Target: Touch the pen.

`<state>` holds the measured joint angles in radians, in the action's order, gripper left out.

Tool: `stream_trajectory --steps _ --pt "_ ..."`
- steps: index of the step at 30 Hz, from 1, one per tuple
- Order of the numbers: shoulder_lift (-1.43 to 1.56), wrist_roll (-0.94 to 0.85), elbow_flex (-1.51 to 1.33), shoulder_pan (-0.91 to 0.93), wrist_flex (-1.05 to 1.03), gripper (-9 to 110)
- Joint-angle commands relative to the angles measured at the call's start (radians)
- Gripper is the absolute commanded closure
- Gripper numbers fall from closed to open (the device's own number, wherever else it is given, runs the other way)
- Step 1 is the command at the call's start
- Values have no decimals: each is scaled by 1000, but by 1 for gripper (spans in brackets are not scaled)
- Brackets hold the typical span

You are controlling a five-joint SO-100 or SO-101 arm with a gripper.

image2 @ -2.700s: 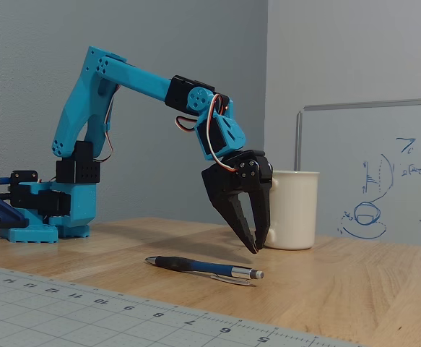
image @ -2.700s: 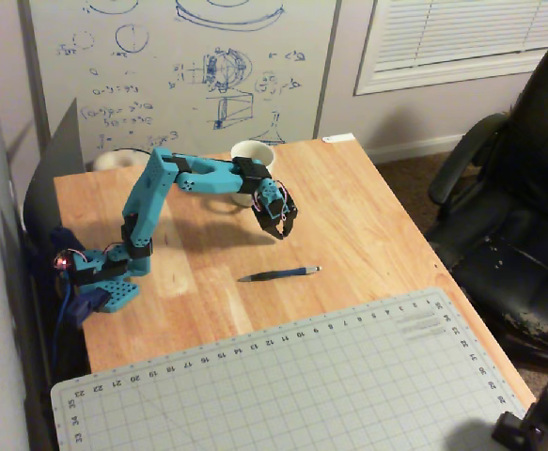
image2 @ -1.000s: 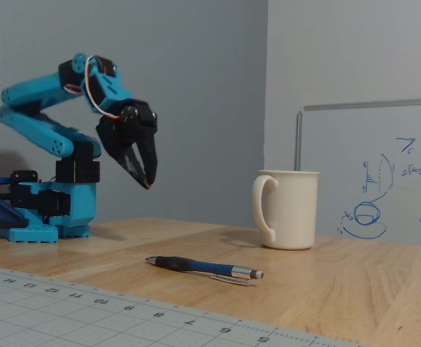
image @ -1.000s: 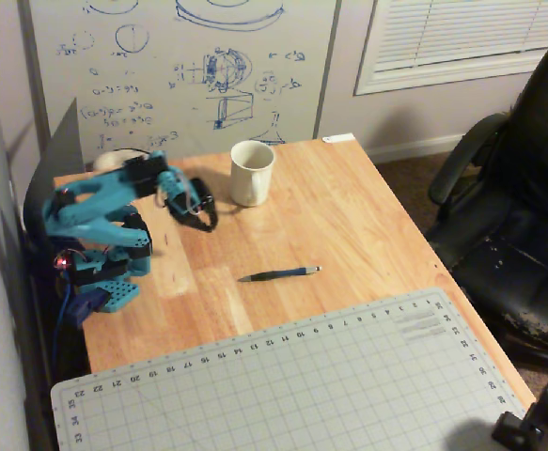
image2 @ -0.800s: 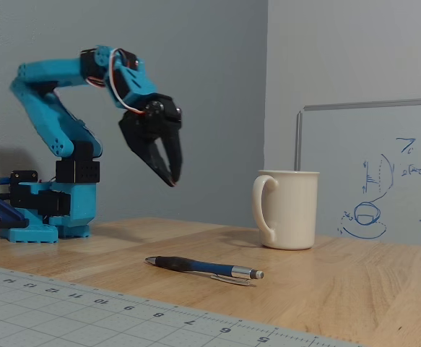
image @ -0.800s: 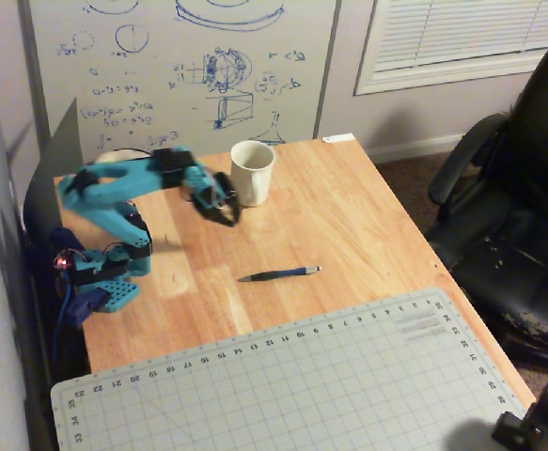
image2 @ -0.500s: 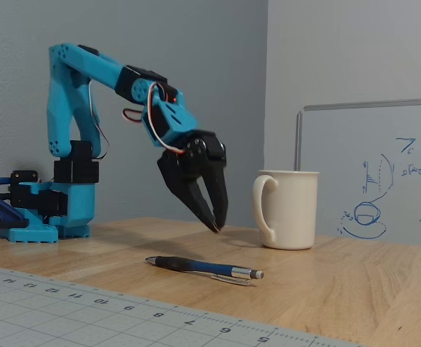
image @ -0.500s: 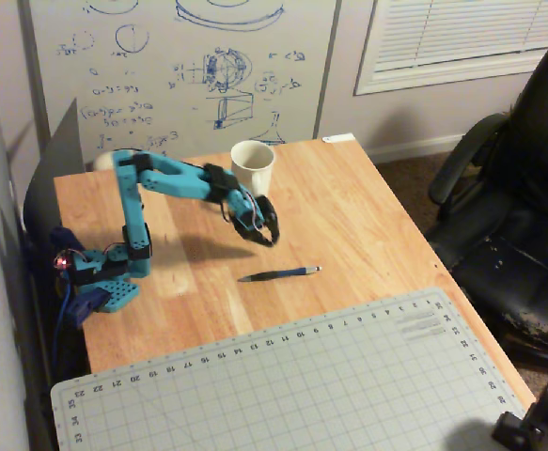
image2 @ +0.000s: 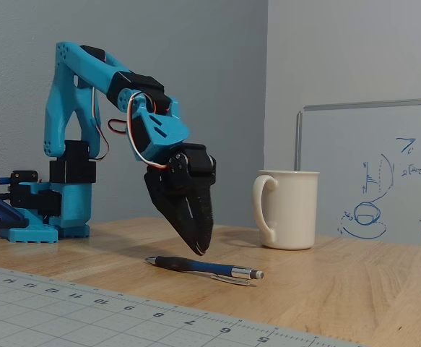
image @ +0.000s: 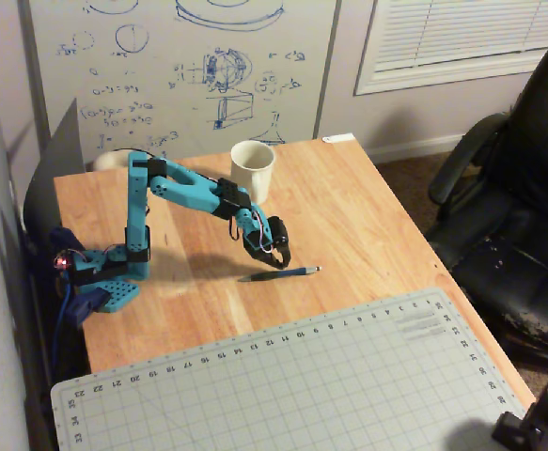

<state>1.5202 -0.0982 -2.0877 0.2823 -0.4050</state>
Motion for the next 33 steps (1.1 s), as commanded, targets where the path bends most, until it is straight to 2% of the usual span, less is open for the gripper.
stream_trajectory --steps 1,33 --pt "14 8 77 8 20 101" --pt "-58 9 86 3 20 101"
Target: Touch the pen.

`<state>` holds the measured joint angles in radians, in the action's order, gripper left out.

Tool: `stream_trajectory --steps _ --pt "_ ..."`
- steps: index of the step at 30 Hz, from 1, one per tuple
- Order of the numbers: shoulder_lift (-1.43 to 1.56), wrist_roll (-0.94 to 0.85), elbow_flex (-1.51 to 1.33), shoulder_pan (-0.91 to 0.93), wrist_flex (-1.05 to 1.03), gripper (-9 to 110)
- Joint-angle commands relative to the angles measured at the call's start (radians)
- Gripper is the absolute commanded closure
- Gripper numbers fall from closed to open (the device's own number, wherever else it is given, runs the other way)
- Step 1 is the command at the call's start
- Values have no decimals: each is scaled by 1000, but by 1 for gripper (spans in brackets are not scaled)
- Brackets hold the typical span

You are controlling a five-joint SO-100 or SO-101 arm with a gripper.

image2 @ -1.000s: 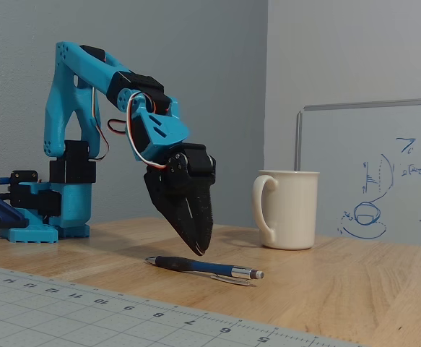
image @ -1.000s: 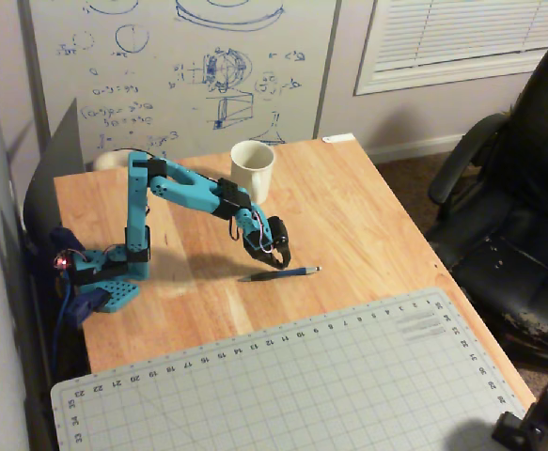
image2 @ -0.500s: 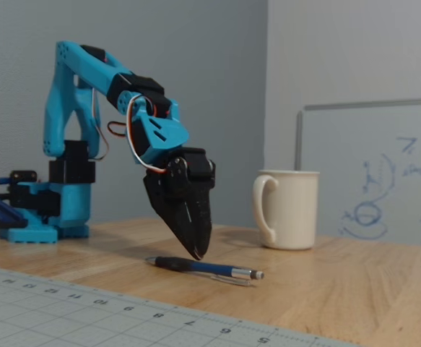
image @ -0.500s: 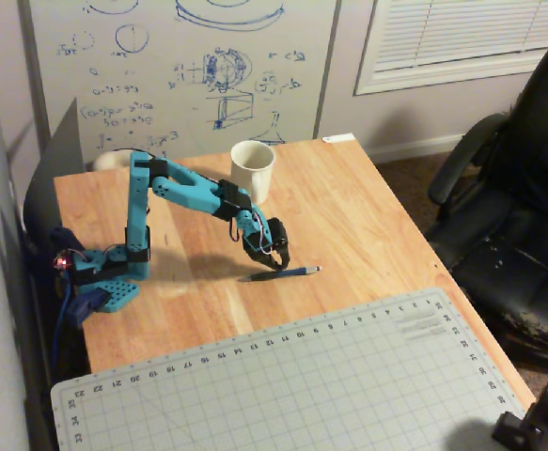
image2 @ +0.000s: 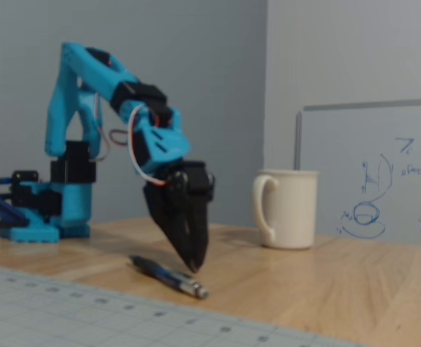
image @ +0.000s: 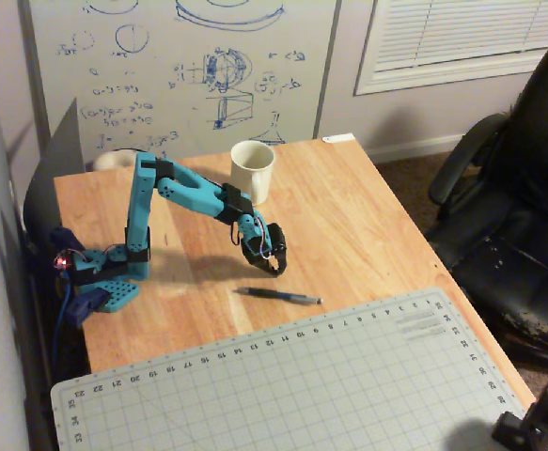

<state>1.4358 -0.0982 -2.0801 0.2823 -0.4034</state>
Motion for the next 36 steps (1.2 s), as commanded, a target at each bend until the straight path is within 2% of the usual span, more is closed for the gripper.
stream_trajectory --steps 1,9,16,20,36 --pt "41 9 78 5 18 101" --pt "196 12 63 31 -8 101" --pt "285 -3 115 112 -279 101" --pt "293 -5 120 164 -367 101" --pt "170 0 135 183 -373 101"
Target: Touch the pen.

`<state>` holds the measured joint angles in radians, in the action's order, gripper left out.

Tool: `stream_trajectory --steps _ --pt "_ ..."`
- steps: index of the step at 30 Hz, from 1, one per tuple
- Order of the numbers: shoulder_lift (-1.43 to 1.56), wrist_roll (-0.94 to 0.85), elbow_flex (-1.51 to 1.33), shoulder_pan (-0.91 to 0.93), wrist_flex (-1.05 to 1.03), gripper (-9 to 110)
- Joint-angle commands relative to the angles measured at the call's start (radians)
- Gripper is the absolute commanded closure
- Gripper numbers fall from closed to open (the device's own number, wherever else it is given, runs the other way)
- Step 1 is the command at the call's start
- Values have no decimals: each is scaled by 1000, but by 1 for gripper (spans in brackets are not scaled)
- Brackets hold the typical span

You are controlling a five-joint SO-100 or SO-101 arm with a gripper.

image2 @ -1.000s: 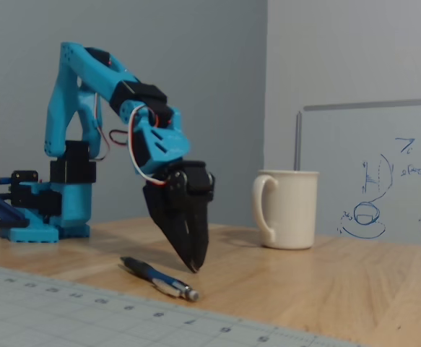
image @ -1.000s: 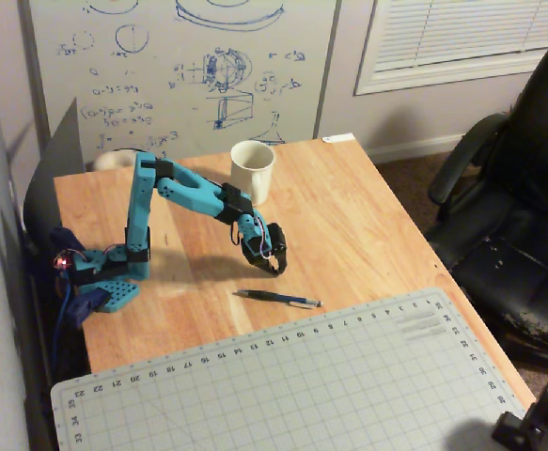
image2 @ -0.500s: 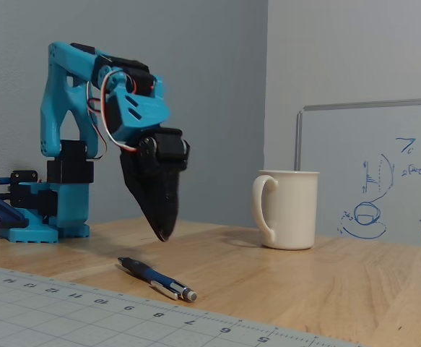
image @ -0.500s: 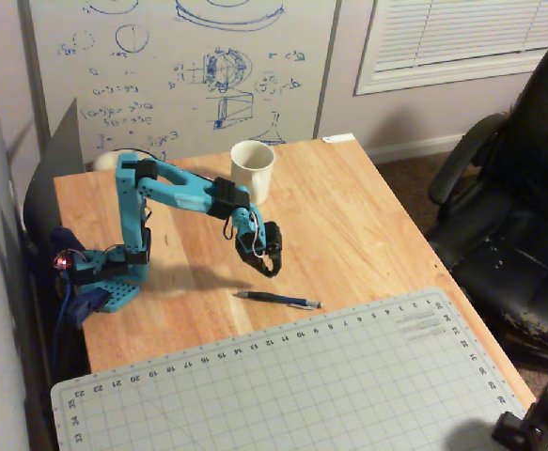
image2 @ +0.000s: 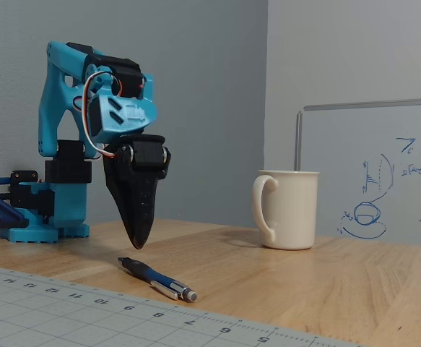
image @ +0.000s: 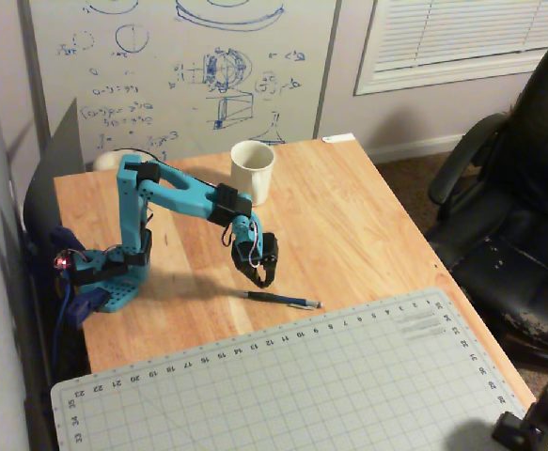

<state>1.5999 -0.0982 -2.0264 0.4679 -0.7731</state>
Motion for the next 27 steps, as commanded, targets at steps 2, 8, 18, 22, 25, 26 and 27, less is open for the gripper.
stream_trajectory --steps 2,8,18,22,25,26,27 --pt "5 0 80 -5 -3 101" --pt "3 -2 69 5 -3 101" --pt "-46 -5 67 5 -3 101" --pt "-52 -2 72 -2 -3 101" --pt "-58 -3 72 -2 -3 101" --pt "-60 -3 75 -3 -3 101" --pt "-63 -3 77 -3 -3 101"
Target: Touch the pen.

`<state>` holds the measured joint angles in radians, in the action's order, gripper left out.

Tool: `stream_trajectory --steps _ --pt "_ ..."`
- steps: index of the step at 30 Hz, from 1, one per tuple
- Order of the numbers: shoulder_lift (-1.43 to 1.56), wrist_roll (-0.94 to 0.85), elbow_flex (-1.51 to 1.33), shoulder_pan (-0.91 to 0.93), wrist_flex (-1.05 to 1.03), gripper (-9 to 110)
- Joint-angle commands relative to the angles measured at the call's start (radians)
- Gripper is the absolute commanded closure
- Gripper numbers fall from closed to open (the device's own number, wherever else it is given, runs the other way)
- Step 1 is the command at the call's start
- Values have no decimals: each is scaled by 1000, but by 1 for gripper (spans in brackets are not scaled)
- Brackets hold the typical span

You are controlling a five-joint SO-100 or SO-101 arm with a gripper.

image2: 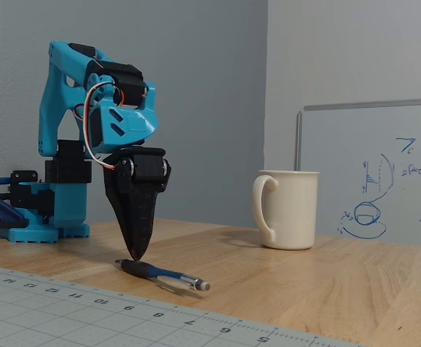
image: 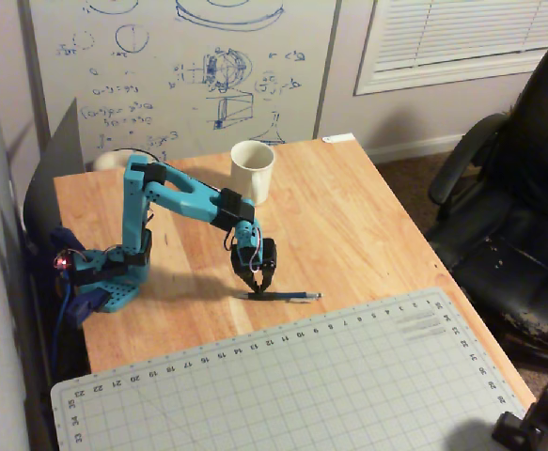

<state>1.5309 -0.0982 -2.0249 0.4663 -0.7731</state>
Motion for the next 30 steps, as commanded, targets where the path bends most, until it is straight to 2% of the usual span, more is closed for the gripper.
stream_trajectory --steps 1,30 --pt "6 -2 77 -2 -3 101" --pt "2 -5 146 11 -3 101"
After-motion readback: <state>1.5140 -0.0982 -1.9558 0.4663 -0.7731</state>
